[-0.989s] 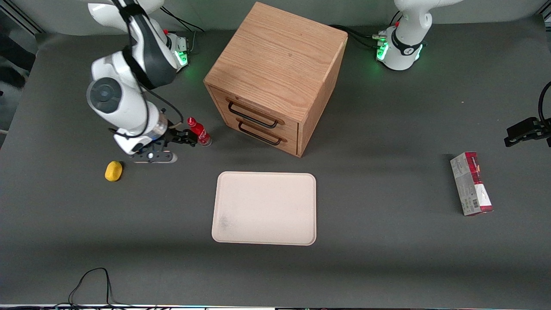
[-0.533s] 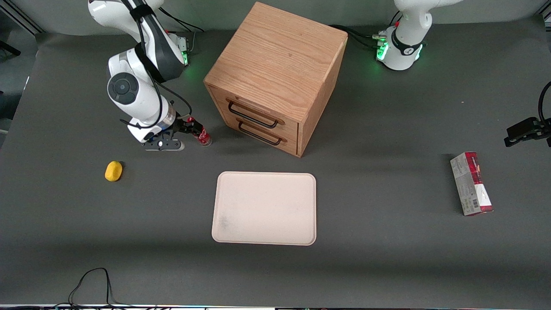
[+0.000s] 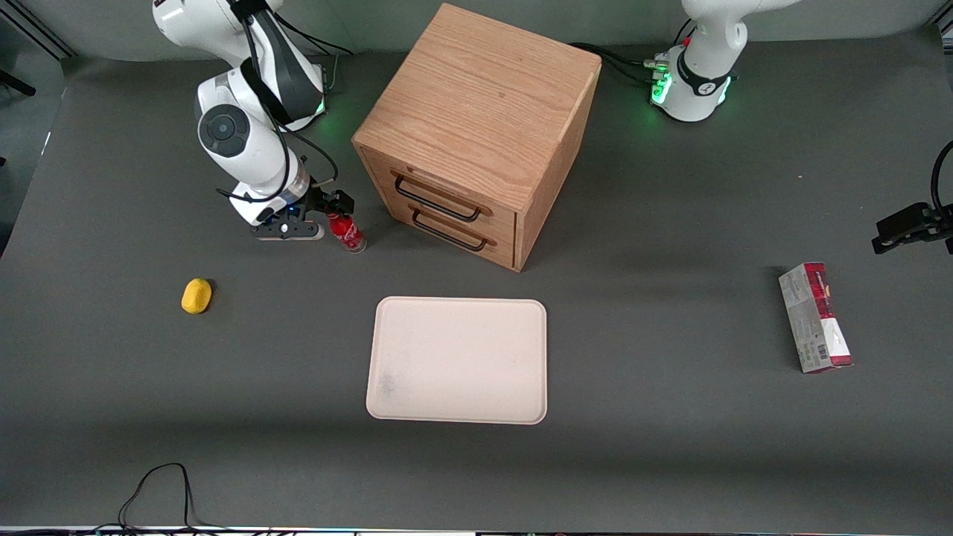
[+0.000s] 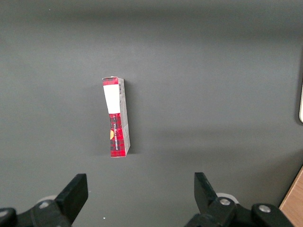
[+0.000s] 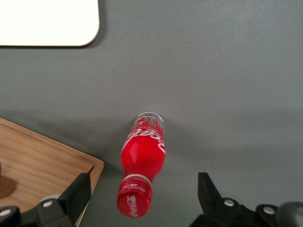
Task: Place coke bottle on tray
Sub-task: 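Close the right gripper around the bottle's neck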
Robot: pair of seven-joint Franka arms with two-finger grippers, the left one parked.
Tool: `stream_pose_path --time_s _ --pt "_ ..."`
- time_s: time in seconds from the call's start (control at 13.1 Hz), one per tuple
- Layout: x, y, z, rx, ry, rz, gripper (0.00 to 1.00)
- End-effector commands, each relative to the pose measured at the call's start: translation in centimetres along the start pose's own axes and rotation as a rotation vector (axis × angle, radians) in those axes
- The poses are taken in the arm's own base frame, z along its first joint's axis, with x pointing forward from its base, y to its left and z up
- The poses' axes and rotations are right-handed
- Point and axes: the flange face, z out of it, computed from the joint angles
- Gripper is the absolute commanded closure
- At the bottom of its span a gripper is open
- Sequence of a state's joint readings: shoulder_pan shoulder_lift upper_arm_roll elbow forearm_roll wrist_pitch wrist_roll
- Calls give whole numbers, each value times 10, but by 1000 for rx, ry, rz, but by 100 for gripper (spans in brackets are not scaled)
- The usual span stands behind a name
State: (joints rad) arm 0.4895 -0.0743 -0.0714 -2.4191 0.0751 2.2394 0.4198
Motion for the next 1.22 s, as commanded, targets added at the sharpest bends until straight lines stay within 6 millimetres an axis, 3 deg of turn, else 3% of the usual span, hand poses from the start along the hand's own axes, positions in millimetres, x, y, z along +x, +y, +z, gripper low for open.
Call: stream_pose_path --time_s 0.0,0.08,0.15,0.23,0.38,0.61,0.76,0.84,0.91,1.14 --pt "-10 -3 2 16 2 35 0" --pt "-17 -14 4 11 -1 11 5" --pt "-18 -15 4 11 -1 16 16" --pt "-18 -15 6 10 -2 16 36" --pt "-16 -15 7 10 -1 16 60" --pt "-11 -8 4 16 6 15 64" --pt "-9 -9 3 20 13 15 90" --pt "-8 -10 1 20 15 14 98" --pt "-5 -11 -4 24 21 17 98" --pt "21 -28 -55 25 11 20 98"
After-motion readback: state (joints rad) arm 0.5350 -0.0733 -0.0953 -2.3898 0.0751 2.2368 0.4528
